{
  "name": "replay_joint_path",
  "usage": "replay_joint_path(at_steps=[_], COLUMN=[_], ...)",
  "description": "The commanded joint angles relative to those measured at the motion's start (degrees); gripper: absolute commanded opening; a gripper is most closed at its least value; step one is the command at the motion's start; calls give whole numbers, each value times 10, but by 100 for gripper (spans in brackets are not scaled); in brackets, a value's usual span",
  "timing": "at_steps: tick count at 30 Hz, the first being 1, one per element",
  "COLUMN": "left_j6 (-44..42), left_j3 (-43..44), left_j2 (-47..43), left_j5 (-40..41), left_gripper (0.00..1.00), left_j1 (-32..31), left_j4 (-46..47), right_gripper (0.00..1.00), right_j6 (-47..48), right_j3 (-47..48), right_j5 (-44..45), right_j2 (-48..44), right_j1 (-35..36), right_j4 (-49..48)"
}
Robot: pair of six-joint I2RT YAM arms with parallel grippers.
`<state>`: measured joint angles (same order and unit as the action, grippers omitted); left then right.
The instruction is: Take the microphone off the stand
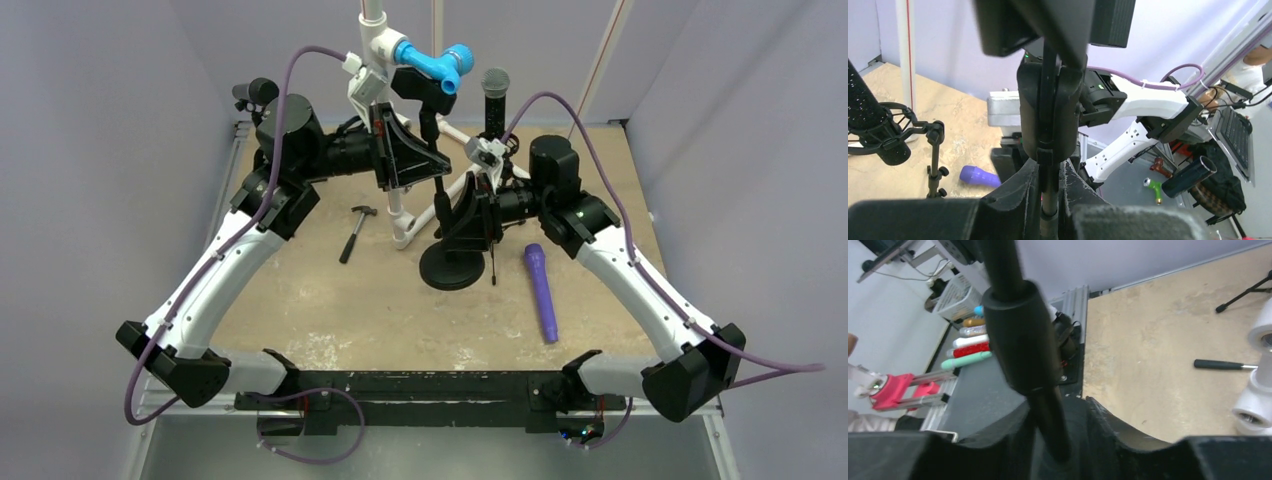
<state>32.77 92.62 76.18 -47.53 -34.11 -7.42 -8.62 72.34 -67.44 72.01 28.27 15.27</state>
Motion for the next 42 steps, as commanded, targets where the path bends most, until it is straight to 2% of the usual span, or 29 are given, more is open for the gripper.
replay_joint_path(at_steps=[1,2,4,8,10,13,16,19,23,28,31,34,39,42], left_j6=[55,54,54,19,-20,-108,-154,-149,-128,-128,-105,-77,-13,37], left_j3=[-3,-8,-21,-45,-60,-73,-101,-117,-111,-95,-97,-103,-120,-129], left_j2=[-15,-18,-29,-53,-70,-91,-102,-94,-72,-39,-23,-13,-12,-21], left_j5=[-3,-3,-8,-60,-97,-129,-149,-163,-157,-137,-135,-131,-107,-53], left_gripper=[0,0,0,2,19,43,65,74,75,67,57,40,0,0], left_j1=[6,8,14,22,21,22,22,21,18,0,-10,-17,-20,-20], left_j4=[86,87,91,88,76,-22,-37,-8,36,47,76,113,168,170], right_gripper=[24,14,2,0,0,0,0,0,0,0,0,0,0,0], right_j6=[-44,-39,-19,4,22,68,83,83,84,81,82,84,125,139], right_j3=[-14,-14,-7,7,23,55,72,85,92,98,99,101,105,121], right_j5=[-8,-8,-7,-18,-25,-32,-50,-61,-74,-80,-79,-63,-18,26], right_j2=[-6,-10,-18,-34,-38,-39,-36,-31,-27,-23,-18,-15,-13,-10], right_j1=[6,5,5,-3,-3,-2,-2,-2,1,7,10,15,18,18], right_j4=[-65,-59,-34,4,27,83,101,105,109,111,113,121,151,170])
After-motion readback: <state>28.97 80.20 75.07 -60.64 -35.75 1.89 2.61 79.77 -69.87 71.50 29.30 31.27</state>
